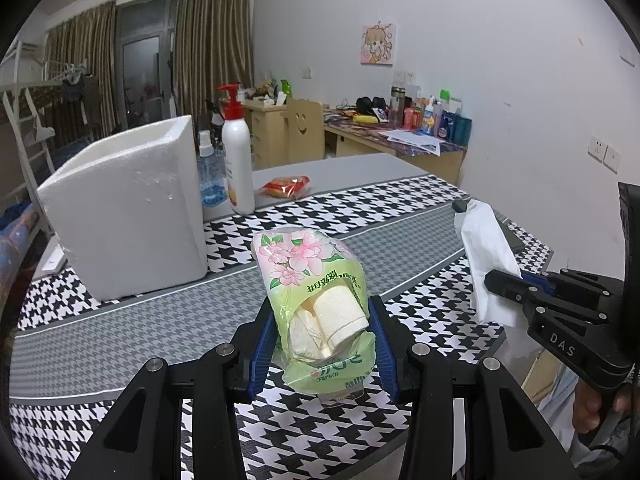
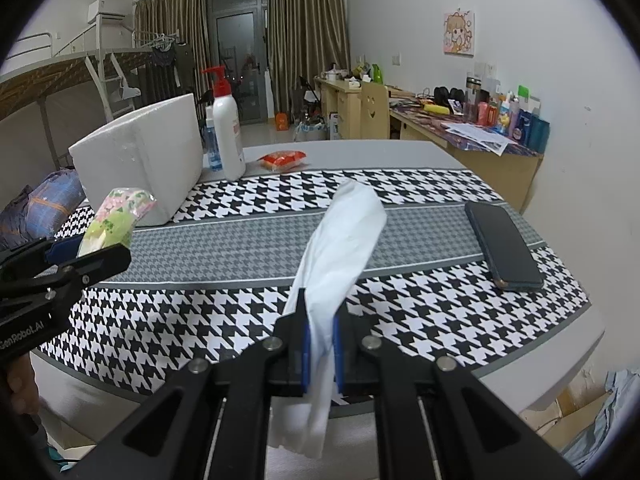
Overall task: Organize soft objects
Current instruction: 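Carry the tissue pack with the left gripper while the right gripper carries the cloth over the box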
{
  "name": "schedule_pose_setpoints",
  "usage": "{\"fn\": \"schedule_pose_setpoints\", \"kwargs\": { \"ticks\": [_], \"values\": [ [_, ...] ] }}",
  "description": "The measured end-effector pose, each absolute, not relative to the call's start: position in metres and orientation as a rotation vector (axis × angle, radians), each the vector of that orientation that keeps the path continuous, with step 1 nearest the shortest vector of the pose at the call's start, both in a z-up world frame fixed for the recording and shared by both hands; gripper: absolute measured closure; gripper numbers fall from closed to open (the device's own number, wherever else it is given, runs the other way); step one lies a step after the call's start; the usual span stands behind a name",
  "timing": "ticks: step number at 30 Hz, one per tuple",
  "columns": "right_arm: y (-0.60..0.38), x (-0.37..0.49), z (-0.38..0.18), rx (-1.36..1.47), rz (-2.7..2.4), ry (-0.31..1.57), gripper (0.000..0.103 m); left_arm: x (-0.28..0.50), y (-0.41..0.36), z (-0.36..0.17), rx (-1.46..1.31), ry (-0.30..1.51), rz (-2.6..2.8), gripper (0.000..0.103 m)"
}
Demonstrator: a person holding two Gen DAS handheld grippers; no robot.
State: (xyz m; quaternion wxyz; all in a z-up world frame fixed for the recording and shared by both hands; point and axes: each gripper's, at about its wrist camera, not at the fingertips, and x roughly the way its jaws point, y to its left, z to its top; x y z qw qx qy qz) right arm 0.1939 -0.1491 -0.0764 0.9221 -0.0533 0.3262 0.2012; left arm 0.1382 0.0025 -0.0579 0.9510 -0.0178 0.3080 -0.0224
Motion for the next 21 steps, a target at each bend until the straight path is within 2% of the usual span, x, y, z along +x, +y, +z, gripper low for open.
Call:
{"fn": "schedule_pose_setpoints", "kwargs": {
  "ticks": [21],
  "values": [
    [-0.143,0.187,-0.047,-0.1,0.467,0.58,0.091,0.115,0.016,-0.027,-0.009,0.532,0.019,0.057]
  ]
}}
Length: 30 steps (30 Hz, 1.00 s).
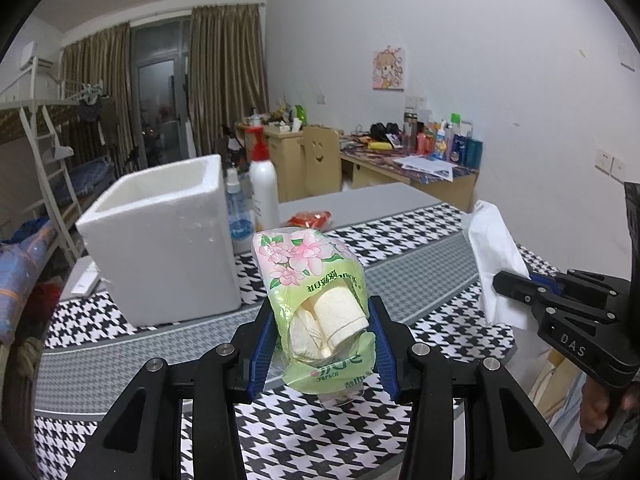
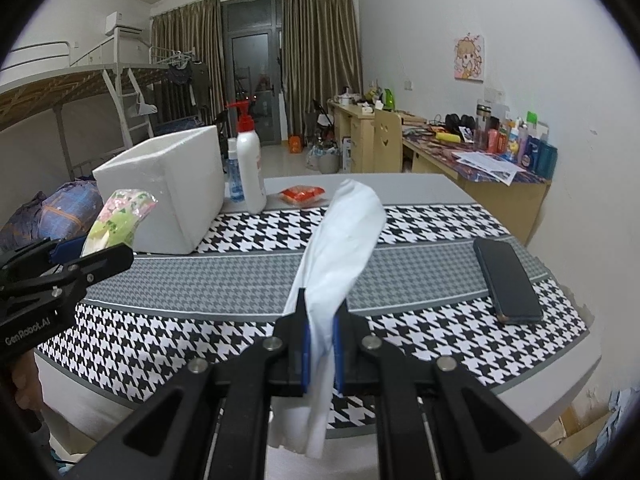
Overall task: Organize soft objects
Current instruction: 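Carry the tissue pack with the left gripper while the right gripper carries the cloth over the box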
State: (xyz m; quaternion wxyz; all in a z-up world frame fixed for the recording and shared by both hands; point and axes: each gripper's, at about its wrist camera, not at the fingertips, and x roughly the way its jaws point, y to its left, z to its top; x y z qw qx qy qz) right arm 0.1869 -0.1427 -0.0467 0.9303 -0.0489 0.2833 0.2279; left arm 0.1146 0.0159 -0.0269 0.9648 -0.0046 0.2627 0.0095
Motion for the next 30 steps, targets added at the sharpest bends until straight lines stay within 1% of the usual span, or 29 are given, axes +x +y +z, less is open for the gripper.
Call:
{"fn": "schedule_pose_setpoints", "kwargs": {
  "ticks": [30],
  "values": [
    [-0.108,0.185,-0.013,-0.116,0.575,0.468,0.091,0.104,0.055,0.009,-0.004,0.435,0.098,0.057]
  ]
}}
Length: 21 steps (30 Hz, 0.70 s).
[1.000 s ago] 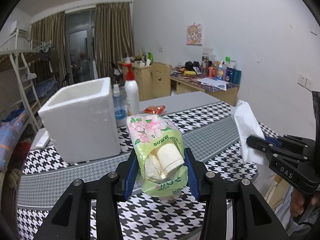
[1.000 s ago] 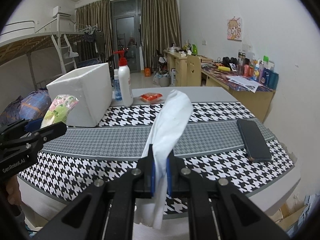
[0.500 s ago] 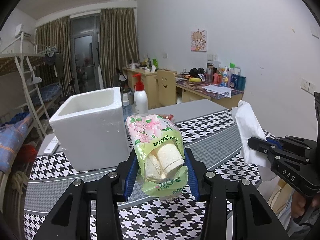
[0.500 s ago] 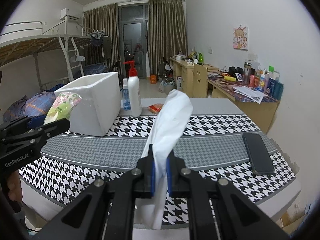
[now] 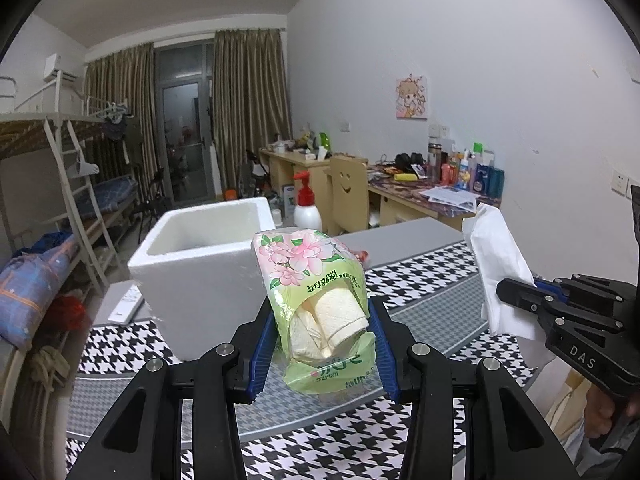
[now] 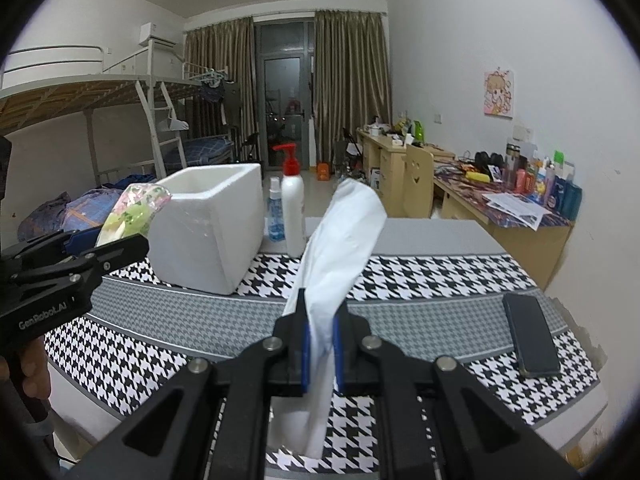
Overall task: Organize soft objects
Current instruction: 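Carry the tissue pack with the left gripper while the right gripper carries the cloth over the box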
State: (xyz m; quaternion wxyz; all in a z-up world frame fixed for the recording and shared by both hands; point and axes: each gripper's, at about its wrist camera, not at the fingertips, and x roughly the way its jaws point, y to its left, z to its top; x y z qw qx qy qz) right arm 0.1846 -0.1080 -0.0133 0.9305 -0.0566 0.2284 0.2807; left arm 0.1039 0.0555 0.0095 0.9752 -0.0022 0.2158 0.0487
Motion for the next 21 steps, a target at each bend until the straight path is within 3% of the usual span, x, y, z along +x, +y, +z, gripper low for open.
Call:
{"fn": "schedule_pose_setpoints", "kwargs": {
  "ticks": [21],
  "values": [
    [-0.065,0.197,0.018,-0.126,0.697,0.415,0.091,0.105,0.089,0.046,-0.017,0.341,0.173,0.057]
  ]
}}
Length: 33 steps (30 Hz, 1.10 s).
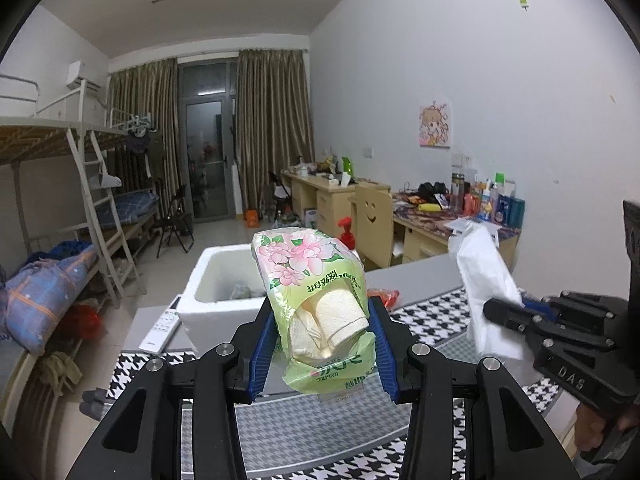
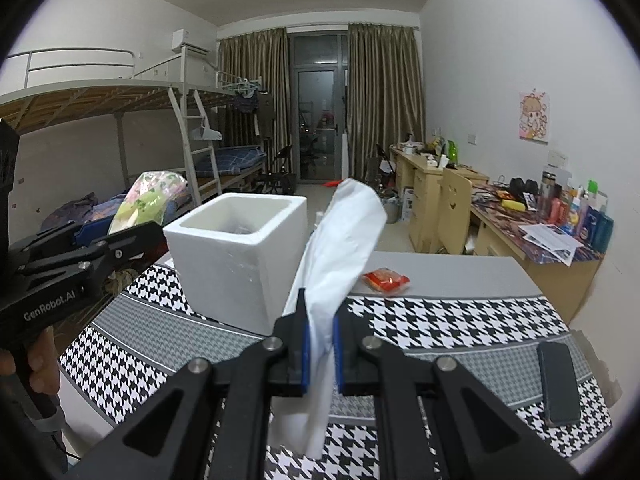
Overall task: Organize soft objects
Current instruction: 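Carry the tissue pack with the left gripper while the right gripper carries the cloth over the box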
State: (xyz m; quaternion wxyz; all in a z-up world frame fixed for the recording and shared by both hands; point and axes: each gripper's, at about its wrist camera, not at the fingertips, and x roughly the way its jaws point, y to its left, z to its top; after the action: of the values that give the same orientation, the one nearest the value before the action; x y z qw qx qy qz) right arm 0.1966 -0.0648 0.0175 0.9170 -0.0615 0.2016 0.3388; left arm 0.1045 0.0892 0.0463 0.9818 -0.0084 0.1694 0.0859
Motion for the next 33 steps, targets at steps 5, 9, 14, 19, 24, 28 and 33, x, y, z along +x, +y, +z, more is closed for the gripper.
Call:
{"fn": "schedule_pose_setpoints", "kwargs": {
  "ticks": [5,9,14,19,24,28,33],
  "values": [
    [-0.054,0.199,0.022,-0.125,0.723,0.415,0.091,0.106,0.094,0.054,-0.013,0.321,0.191,0.057],
    [-0.044,0.199,0.025,-0.142,0.739,0.402,0.091,0.11,0.1,0.055,-0.008,0.318,0.211,0.057],
    [-0.033,0.206,0.03,-0.147,0.761,0.408,0.091,0.118,0.109,0.056,-0.011,0.321,0.227,0.057],
    [-0.022,0.211,0.037,-0.155,0.777,0.397,0.091,0.122,0.118,0.059,-0.007,0.317,0.242,0.057],
    [-0.014,0.215,0.045,-0.142,0.8,0.376,0.091,0.129,0.125,0.064,-0.017,0.313,0.254,0.057],
    [-0.006,0.219,0.05,-0.149,0.809,0.368,0.091,0.134,0.128,0.065,-0.021,0.313,0.257,0.057],
    [0.006,0.223,0.056,-0.165,0.822,0.358,0.091,0.144,0.134,0.068,-0.023,0.311,0.274,0.057]
  ]
}}
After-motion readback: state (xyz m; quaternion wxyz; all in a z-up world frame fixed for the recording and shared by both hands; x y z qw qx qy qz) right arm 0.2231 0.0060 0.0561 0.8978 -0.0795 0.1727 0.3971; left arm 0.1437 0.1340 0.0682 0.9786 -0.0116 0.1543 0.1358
